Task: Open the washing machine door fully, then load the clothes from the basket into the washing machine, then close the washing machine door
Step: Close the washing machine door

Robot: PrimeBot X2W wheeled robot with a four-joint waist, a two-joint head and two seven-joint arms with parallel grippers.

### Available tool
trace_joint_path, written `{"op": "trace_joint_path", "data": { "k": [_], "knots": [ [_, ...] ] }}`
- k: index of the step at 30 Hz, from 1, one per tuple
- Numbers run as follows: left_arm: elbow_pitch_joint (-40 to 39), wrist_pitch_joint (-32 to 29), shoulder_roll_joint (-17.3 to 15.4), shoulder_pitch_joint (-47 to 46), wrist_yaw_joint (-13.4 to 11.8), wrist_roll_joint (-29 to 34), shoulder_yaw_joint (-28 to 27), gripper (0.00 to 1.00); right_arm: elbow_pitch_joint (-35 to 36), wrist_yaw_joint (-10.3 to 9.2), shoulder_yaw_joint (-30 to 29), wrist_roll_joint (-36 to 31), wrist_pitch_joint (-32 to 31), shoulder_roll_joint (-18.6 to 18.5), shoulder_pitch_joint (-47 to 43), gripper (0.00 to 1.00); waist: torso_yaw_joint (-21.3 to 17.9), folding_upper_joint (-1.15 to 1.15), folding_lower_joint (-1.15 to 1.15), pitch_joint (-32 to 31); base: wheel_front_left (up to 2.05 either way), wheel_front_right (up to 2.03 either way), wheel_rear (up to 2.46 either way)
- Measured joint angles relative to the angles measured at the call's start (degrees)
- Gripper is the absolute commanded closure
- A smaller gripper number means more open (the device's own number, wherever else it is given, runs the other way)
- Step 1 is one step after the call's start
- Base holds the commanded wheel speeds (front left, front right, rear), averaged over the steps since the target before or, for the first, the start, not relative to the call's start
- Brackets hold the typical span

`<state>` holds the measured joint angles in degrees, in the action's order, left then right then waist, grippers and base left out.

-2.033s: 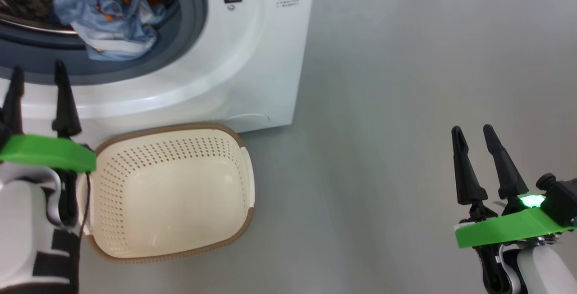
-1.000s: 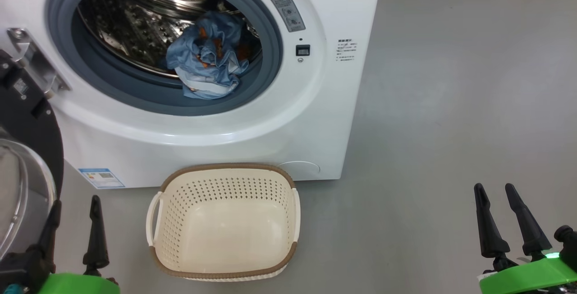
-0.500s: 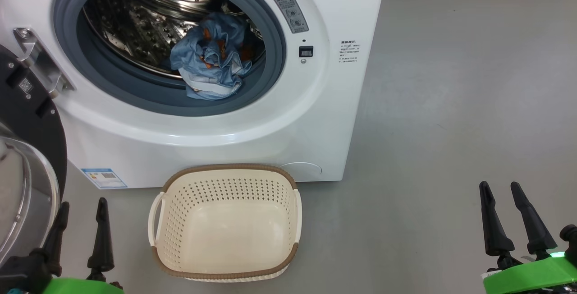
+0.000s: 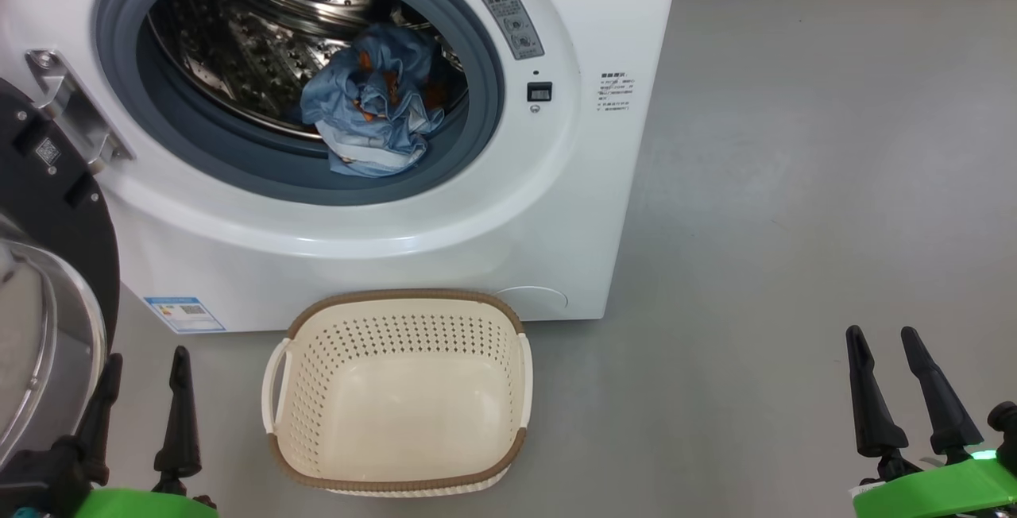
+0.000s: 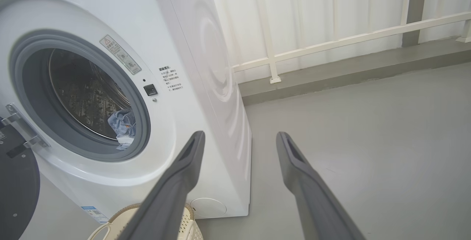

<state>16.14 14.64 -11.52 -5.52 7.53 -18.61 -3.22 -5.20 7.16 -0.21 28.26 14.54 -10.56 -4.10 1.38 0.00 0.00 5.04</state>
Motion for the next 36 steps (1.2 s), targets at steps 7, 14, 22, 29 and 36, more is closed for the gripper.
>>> {"op": "trace_joint_path", "data": {
  "k": [7, 14, 22, 29, 36],
  "knots": [
    [-0.4, 0.0, 0.05, 0.01, 0.0, 0.0, -0.25, 0.0, 0.11, 0.0, -0.01, 0.0, 0.0, 0.11, 0.0, 0.0, 0.07, 0.0, 0.0, 0.34, -0.58, 0.58, 0.0],
    [-1.02, 0.0, 0.09, 0.01, 0.0, 0.0, -0.22, 0.0, 0.11, 0.0, 0.0, 0.0, 0.0, 0.27, 0.01, 0.0, 0.09, 0.0, 0.0, 0.77, -0.62, 0.62, 0.0],
    [-1.13, 0.0, 0.41, 0.01, 0.0, 0.09, -0.37, 0.0, 0.11, 0.0, -0.22, -0.01, 0.0, 0.27, 0.02, 0.0, 0.08, 0.0, 0.0, 1.18, -0.88, 0.88, 0.0],
    [-1.46, 0.0, 0.45, 0.01, 0.0, 0.01, -0.05, 0.0, 0.12, 0.0, -0.22, -0.01, 0.0, 0.25, 0.02, 0.0, 0.3, 0.0, 0.0, 1.06, -0.21, 0.21, 0.0],
    [-1.51, 0.0, 0.96, 0.01, 0.0, 0.01, 0.65, 0.0, 0.15, 0.0, -0.33, -0.01, 0.0, 0.19, 0.01, 0.0, 1.15, 0.0, 0.0, 0.82, 0.0, 0.0, 0.0]
  ]
}}
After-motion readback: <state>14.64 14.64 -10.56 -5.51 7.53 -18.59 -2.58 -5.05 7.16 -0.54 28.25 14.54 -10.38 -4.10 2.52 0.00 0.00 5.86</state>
